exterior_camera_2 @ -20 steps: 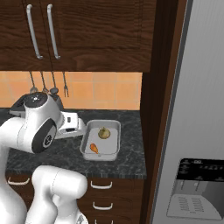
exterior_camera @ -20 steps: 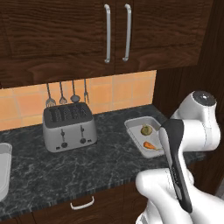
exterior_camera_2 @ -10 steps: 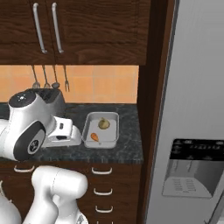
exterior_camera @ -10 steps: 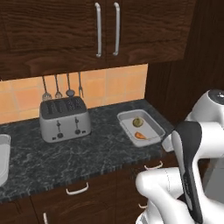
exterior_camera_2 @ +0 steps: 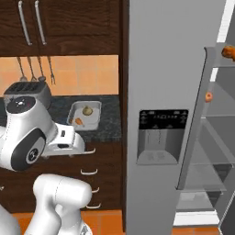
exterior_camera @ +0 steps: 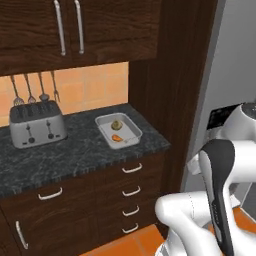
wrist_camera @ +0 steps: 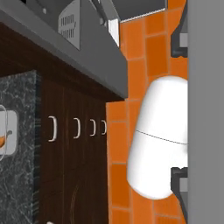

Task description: Place one onion and one chicken drumstick in each tupperware on the nearby counter, to pack two identical lunches.

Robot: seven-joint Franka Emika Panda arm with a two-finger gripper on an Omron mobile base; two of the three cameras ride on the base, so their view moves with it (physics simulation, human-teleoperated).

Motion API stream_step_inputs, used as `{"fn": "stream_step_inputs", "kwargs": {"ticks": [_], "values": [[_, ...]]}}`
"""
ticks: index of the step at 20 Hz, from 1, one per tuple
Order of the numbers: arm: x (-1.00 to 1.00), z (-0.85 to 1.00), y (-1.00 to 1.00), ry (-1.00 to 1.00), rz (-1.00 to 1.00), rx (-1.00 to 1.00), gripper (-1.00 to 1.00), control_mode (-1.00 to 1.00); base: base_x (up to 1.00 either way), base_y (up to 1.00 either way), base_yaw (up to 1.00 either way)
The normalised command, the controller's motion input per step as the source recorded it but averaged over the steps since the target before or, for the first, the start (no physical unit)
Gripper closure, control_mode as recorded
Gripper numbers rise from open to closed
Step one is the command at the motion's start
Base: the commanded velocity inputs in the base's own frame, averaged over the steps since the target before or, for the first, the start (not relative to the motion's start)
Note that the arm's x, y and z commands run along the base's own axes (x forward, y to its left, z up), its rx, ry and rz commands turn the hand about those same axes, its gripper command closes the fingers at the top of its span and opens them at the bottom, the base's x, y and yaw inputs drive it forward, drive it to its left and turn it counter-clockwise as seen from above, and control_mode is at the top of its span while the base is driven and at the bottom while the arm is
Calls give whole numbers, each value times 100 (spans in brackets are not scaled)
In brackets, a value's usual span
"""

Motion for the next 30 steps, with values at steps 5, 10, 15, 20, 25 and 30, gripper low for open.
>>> {"fn": "stream_step_inputs", "kwargs": {"ticks": [5, 10, 15, 20, 25, 30], "values": [[0, 0, 0, 0, 0, 0, -100, 100, 0, -51, -15], [0, 0, 0, 0, 0, 0, -100, 100, 3, -61, -15], [0, 0, 0, 0, 0, 0, -100, 100, 11, -61, -5], [0, 0, 0, 0, 0, 0, -100, 100, 1, -72, 0], [0, 0, 0, 0, 0, 0, -100, 100, 22, -98, 1], [0, 0, 0, 0, 0, 0, -100, 100, 47, -52, 5]]}}
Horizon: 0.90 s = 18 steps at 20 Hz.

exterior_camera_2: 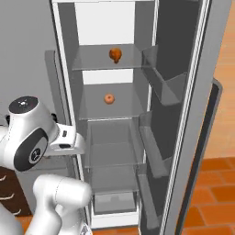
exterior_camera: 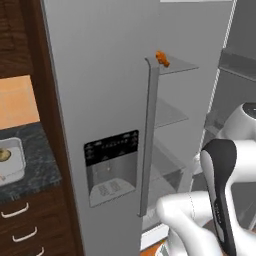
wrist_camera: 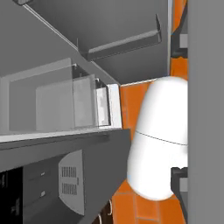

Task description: Place one onion and one chicken drumstick in each tupperware on the nearby counter, to pack two identical lunches.

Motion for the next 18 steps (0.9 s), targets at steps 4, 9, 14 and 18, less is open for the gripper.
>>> {"fn": "stream_step_inputs", "kwargs": {"ticks": [4, 9, 14, 18], "values": [[0, 0, 0, 0, 0, 0, -100, 100, 66, -1, 12], [0, 0, 0, 0, 0, 0, -100, 100, 48, -40, 13], [0, 0, 0, 0, 0, 0, -100, 100, 38, -43, 13], [0, 0, 0, 0, 0, 0, -100, 100, 71, 0, 10]]}}
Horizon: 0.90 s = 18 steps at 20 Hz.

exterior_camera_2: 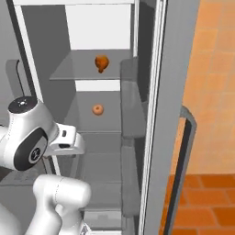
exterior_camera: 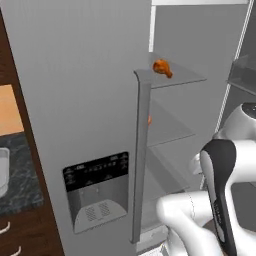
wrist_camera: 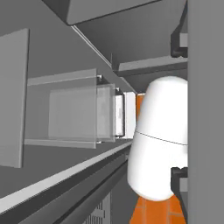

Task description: Place one onion and one chicken drumstick in each tupperware on the nearby counter, to pack two identical lunches.

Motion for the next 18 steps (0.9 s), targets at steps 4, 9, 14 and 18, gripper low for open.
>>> {"fn": "stream_step_inputs", "kwargs": {"ticks": [4, 9, 14, 18], "values": [[0, 0, 0, 0, 0, 0, -100, 100, 74, 0, 9], [0, 0, 0, 0, 0, 0, -100, 100, 86, 0, 6], [39, -1, 0, 0, 0, 0, -100, -100, 55, 0, 0], [100, -14, 0, 0, 0, 2, -100, -100, 0, 0, 0]]}}
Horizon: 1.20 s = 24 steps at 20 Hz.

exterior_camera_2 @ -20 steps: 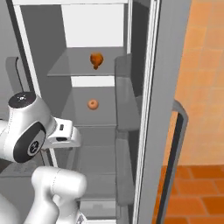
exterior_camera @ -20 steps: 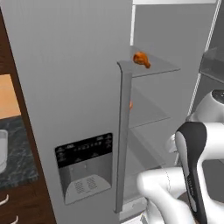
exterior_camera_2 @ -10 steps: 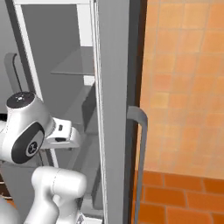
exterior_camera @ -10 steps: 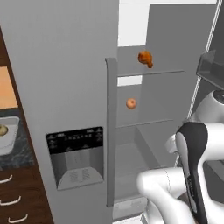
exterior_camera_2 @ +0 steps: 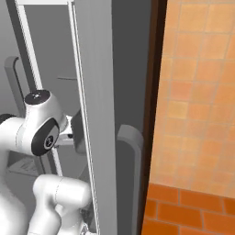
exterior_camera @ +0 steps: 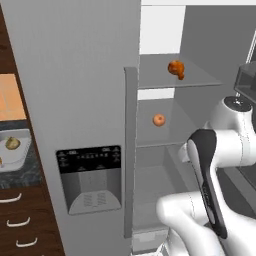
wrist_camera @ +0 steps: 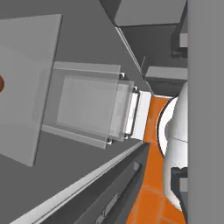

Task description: Place one onion and one chicken drumstick in each tupperware on the nearby counter, to pack two identical lunches.

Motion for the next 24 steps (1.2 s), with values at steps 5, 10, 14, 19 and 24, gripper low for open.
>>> {"fn": "stream_step_inputs", "kwargs": {"ticks": [5, 10, 14, 19, 24], "values": [[100, -22, 2, 0, 0, 1, -100, -100, 0, 0, 0], [100, -28, -4, -1, 0, 1, -100, -100, 0, 0, 0], [100, -19, 0, -1, 0, 0, -100, -100, 0, 0, 0], [84, -16, -12, -6, -2, 0, -100, -100, 0, 0, 0], [68, -20, -14, -12, -2, 0, -100, -100, 0, 0, 0]]}}
